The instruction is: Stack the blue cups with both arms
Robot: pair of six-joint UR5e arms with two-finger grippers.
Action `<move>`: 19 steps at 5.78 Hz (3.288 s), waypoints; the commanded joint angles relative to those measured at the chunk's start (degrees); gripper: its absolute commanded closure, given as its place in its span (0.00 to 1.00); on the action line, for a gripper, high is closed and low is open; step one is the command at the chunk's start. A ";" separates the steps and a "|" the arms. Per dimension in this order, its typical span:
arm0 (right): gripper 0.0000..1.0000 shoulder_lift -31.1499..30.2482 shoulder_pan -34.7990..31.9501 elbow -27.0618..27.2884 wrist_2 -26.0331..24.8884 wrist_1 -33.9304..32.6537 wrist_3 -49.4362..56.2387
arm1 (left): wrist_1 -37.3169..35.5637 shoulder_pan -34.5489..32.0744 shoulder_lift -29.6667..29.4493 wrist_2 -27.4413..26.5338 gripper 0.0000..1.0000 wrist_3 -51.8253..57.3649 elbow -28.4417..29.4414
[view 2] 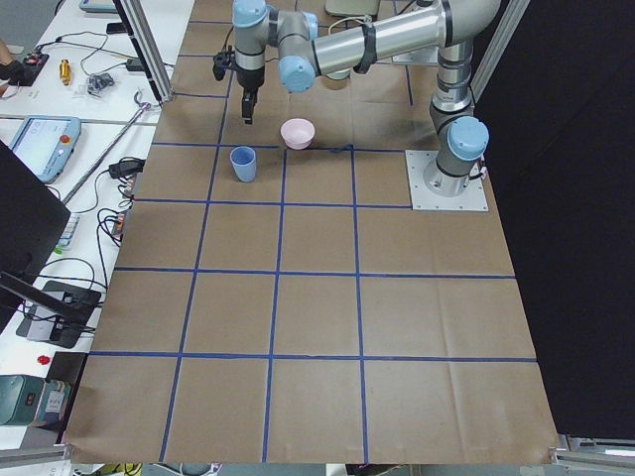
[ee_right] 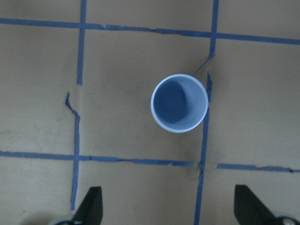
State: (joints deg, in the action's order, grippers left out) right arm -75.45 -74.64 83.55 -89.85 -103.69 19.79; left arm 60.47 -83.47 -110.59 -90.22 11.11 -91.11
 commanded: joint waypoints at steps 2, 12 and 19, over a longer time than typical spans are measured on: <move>0.00 9.86 2.48 -5.94 -0.24 -0.45 2.17 | -10.79 0.85 -9.09 -0.05 0.04 2.42 -2.85; 0.92 14.37 3.45 3.03 -0.15 -12.06 4.02 | -6.60 -22.40 -17.26 -4.62 0.90 -38.17 16.36; 0.92 -0.31 2.57 -3.04 0.20 9.04 -0.98 | -0.50 -28.24 -14.34 -2.77 0.02 -36.25 16.05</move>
State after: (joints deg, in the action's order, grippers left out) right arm -75.68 -72.04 80.36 -89.75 -94.72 19.22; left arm 55.97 -111.79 -127.98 -92.99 -26.08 -75.25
